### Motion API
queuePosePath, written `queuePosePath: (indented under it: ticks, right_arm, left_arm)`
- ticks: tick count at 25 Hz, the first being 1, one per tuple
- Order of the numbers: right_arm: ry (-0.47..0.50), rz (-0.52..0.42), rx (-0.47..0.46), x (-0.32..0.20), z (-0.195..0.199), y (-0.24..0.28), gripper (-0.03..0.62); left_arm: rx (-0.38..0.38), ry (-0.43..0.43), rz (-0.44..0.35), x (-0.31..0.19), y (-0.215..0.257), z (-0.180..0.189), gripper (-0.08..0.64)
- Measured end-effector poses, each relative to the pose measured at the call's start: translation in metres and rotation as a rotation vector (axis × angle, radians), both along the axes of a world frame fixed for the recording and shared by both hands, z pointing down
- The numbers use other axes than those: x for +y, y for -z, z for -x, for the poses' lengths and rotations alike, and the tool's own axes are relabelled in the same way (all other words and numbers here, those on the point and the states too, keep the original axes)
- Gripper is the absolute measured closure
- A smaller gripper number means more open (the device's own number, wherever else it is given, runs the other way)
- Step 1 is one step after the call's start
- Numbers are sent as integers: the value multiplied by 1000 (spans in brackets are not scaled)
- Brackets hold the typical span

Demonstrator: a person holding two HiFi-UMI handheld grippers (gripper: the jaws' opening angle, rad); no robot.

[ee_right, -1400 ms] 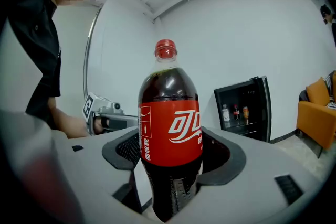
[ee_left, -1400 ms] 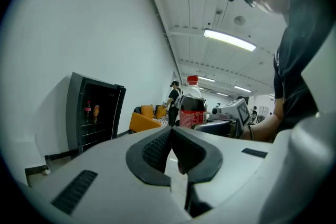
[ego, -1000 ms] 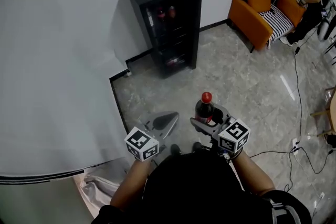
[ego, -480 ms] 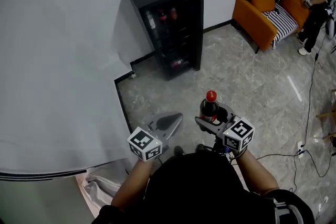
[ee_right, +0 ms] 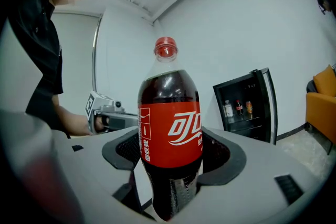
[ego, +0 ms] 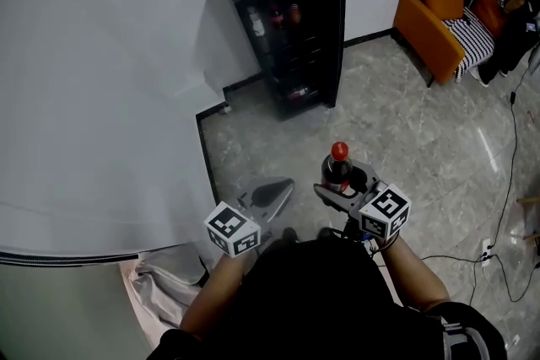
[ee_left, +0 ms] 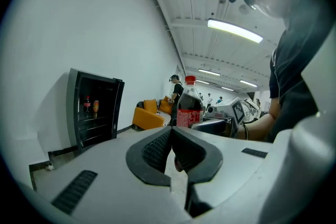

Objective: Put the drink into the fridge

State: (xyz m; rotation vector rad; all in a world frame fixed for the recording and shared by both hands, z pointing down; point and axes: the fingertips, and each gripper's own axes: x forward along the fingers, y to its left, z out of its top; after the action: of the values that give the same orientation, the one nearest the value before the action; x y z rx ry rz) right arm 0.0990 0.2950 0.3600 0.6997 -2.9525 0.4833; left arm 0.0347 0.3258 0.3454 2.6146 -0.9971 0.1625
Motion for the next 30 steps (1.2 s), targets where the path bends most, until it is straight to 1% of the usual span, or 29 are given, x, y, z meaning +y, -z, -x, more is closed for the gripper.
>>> queuePosePath:
  ticks: [4,8,12,18,22,24,26,30]
  right_arm:
    - [32,5,6,-3,-2,-8,264]
    - [59,23,-3,2,1,-14,264]
    - [46,36,15,-7,11,-23,264]
    - [21,42,45,-30,30,-20,264]
    - [10,40,73,-60,53,-22,264]
    - [11,59,49,-76,69,-23,264]
    - [1,88,19,-90,83,-22,264]
    - [-46,101,12,-115,107,-12,264]
  left_arm:
    - [3,34,14,-2,-7,-1,549]
    - [7,58,36,-3,-13,7,549]
    - [16,61,54,-14,-23,19,549]
    - [48,43,40,-50,-22,40,549]
    - [85,32,16,-91,-23,70,549]
    - [101,20,7,-111,-24,87,549]
    - [114,5,19,-126,-27,101,549]
    - [133,-35,54,-148,-29,125,549]
